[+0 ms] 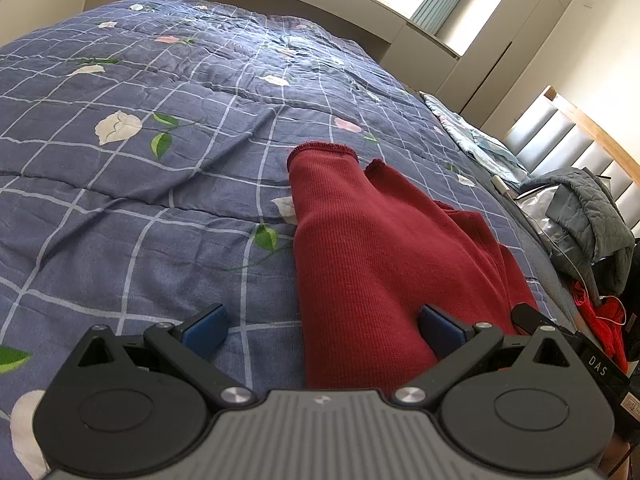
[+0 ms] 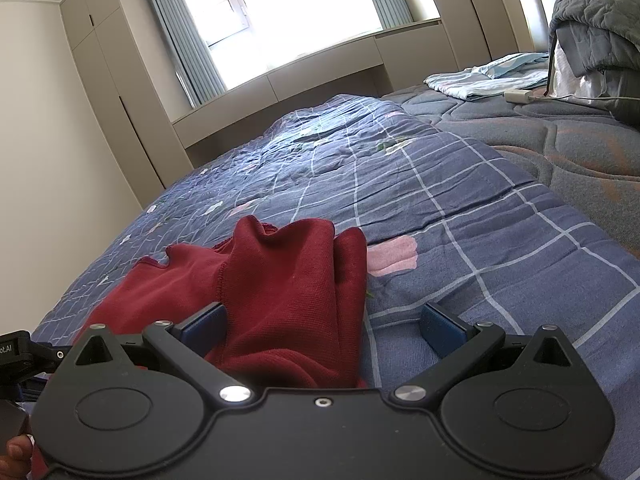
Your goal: Fold small clothes
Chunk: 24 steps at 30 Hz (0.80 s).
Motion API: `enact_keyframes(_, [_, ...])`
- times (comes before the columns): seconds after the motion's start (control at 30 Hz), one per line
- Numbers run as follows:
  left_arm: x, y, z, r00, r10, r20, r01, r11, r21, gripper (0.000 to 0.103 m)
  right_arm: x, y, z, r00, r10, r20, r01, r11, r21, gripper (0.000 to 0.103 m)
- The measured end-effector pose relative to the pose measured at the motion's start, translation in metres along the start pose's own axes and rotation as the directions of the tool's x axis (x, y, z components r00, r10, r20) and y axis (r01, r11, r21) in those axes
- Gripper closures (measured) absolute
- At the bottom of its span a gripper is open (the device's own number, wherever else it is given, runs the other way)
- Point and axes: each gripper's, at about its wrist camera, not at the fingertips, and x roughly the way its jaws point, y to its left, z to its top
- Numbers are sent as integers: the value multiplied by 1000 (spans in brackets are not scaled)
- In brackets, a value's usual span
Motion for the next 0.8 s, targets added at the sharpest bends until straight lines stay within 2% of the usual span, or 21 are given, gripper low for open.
enact_keyframes(0.17, [1,1,2,1000,-3,-17,3,1000,-6,0,-1,0,0,1000,4,7,-4,1000,1,1])
enact_keyframes(0.27, [2,1,4,999,-1,-35,0,1000,-19,0,-4,-3,-1,1000,13,21,-14,1000,10,4])
enact_keyframes(0.47, [2,-1,10,995,-16,-94,13,999,-34,1,-8,-11,-1,997,70,37,-72,996,57,26])
enact_keyframes(0.53, [1,-5,12,993,-8,-119,5,1000,-29,1,-8,-13,-2,995,99,31,-101,992,72,46])
enact_keyframes(0.57, [2,-7,13,991,-2,-132,-2,1000,-29,1,-8,-14,-2,993,116,27,-118,990,81,49])
enact_keyframes(0.7, [5,-15,19,983,52,-178,-59,998,-35,1,-8,-19,-2,991,133,26,-135,985,111,57])
enact_keyframes(0.8, [5,-24,22,978,88,-191,-91,996,-5,2,-8,-18,-3,991,130,24,-132,985,112,59])
